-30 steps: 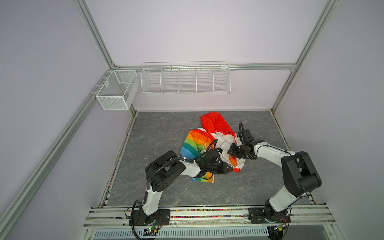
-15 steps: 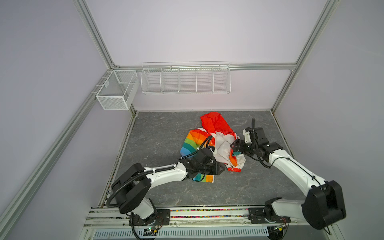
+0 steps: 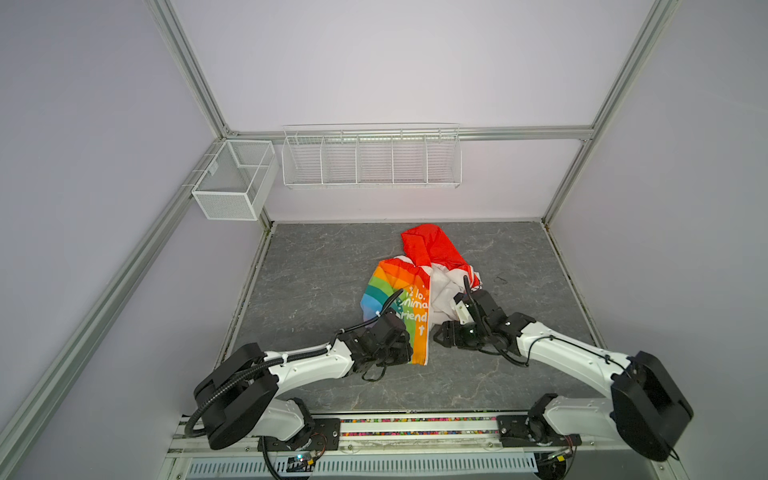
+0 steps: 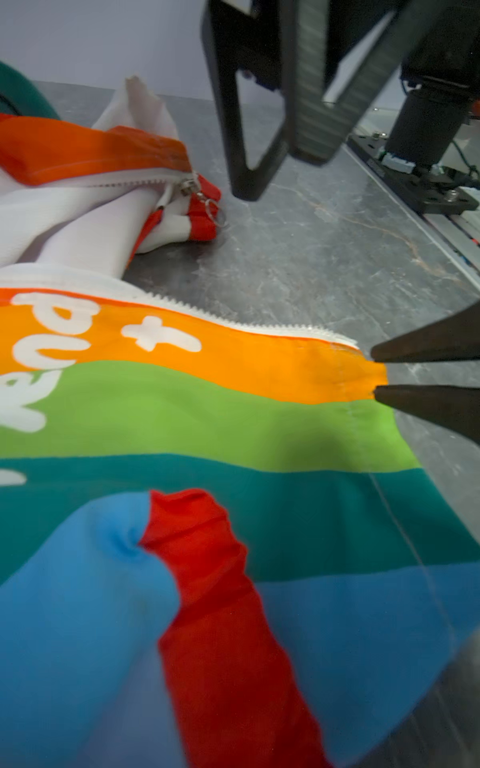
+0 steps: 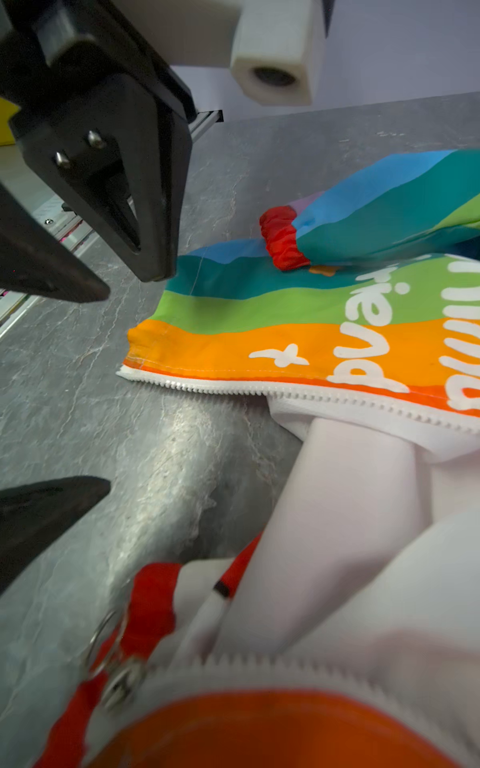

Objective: Zip up the jacket

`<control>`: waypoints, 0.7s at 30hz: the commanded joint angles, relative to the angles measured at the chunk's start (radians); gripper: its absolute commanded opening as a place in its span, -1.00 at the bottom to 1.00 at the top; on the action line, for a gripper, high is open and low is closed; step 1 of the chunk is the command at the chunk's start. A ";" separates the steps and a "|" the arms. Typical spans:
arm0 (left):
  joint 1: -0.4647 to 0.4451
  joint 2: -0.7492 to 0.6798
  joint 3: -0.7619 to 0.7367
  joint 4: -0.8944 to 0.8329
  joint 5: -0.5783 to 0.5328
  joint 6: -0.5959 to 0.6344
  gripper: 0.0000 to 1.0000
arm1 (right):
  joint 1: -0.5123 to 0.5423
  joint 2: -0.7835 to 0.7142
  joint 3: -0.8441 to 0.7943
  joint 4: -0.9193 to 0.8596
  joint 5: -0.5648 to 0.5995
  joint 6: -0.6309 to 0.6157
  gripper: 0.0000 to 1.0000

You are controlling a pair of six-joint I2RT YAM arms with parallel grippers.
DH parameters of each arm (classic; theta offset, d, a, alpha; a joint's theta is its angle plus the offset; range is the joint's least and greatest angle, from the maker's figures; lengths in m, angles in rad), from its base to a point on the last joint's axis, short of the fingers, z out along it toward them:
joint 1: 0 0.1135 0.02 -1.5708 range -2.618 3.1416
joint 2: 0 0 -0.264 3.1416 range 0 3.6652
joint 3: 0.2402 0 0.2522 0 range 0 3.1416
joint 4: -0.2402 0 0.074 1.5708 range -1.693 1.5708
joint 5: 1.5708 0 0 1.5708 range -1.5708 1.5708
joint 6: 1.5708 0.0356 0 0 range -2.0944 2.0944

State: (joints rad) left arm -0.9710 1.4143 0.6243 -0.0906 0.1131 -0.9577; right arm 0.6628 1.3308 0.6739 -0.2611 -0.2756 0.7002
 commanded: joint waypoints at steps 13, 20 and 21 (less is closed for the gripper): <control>0.051 0.176 0.025 0.154 0.061 -0.004 -0.99 | 0.018 0.196 -0.063 0.291 -0.071 0.135 0.09; 0.055 0.183 0.002 0.160 0.056 -0.017 -1.00 | 0.023 0.269 -0.071 0.378 -0.110 0.167 0.09; 0.054 0.181 -0.001 0.160 0.055 -0.016 -1.00 | 0.023 0.278 -0.072 0.392 -0.116 0.171 0.08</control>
State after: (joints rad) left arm -0.9226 1.5906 0.6426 0.0570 0.1658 -0.9611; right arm 0.6769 1.5646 0.6277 0.1020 -0.3779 0.8387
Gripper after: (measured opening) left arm 0.047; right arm 0.543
